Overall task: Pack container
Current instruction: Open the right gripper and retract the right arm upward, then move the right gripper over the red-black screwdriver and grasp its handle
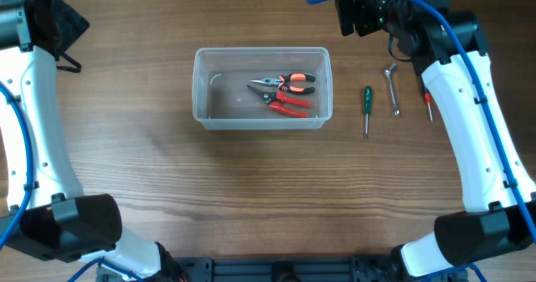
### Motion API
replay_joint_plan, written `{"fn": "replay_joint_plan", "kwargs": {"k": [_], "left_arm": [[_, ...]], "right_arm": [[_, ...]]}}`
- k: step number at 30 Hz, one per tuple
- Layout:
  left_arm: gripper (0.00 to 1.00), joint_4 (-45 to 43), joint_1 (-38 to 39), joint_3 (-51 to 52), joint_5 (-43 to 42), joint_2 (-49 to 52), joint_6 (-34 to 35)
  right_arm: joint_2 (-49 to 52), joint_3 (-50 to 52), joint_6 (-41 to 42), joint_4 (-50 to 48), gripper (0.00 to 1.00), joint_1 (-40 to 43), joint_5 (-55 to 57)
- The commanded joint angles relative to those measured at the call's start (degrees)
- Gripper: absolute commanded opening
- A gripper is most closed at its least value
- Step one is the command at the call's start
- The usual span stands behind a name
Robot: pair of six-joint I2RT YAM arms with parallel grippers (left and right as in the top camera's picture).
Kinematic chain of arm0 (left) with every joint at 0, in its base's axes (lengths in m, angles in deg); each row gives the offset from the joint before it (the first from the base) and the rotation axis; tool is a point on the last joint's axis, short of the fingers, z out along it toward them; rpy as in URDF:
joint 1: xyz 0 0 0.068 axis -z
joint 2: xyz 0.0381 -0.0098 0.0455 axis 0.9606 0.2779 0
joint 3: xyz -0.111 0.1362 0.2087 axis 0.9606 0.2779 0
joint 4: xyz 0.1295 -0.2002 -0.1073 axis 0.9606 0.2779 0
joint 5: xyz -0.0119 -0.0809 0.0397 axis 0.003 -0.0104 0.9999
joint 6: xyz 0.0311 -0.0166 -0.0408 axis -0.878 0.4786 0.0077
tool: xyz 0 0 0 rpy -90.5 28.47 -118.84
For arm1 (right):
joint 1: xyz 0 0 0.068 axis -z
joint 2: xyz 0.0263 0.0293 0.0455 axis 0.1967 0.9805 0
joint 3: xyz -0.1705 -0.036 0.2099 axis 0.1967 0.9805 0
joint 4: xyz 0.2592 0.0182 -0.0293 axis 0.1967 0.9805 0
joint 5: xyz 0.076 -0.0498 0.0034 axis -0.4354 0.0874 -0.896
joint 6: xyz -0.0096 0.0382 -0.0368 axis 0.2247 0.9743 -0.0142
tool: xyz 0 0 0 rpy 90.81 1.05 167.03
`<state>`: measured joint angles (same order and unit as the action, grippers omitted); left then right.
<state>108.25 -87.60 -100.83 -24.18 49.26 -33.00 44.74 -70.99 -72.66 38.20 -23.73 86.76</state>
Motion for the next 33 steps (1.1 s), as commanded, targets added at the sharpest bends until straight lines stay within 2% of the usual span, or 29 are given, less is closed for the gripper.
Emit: {"fn": "replay_joint_plan", "kwargs": {"k": [1, 9, 14, 21, 23, 28, 33], "left_arm": [[1.0, 0.02, -0.31, -0.52, -0.09, -0.24, -0.26], [1.0, 0.02, -0.31, -0.52, -0.09, -0.24, -0.26], [1.0, 0.02, -0.31, -0.52, -0.09, -0.24, -0.26], [1.0, 0.02, -0.31, -0.52, -0.09, -0.24, -0.26], [1.0, 0.02, -0.31, -0.52, -0.09, -0.24, -0.26], [1.0, 0.02, -0.31, -0.52, -0.09, -0.24, -0.26], [1.0, 0.02, -0.31, -0.52, -0.09, -0.24, -0.26]], "right_arm": [[0.52, 0.2, 1.03, 0.09, 0.95, 0.04, 0.39], [0.63, 0.24, 1.01, 1.44, 0.96, 0.31, 2.62], [1.22, 3.41, 1.01, 2.45, 1.0, 4.5, 8.33], [7.19, 6.27, 1.2, 6.38, 0.99, 13.84, -1.18], [9.79, 6.27, 0.92, 7.45, 0.92, 15.21, -1.14], [16.22, 6.27, -3.17, 4.7, 0.91, 17.29, 8.55], [21.03, 6.27, -7.72, 4.46, 0.91, 20.9, 12.02]]}}
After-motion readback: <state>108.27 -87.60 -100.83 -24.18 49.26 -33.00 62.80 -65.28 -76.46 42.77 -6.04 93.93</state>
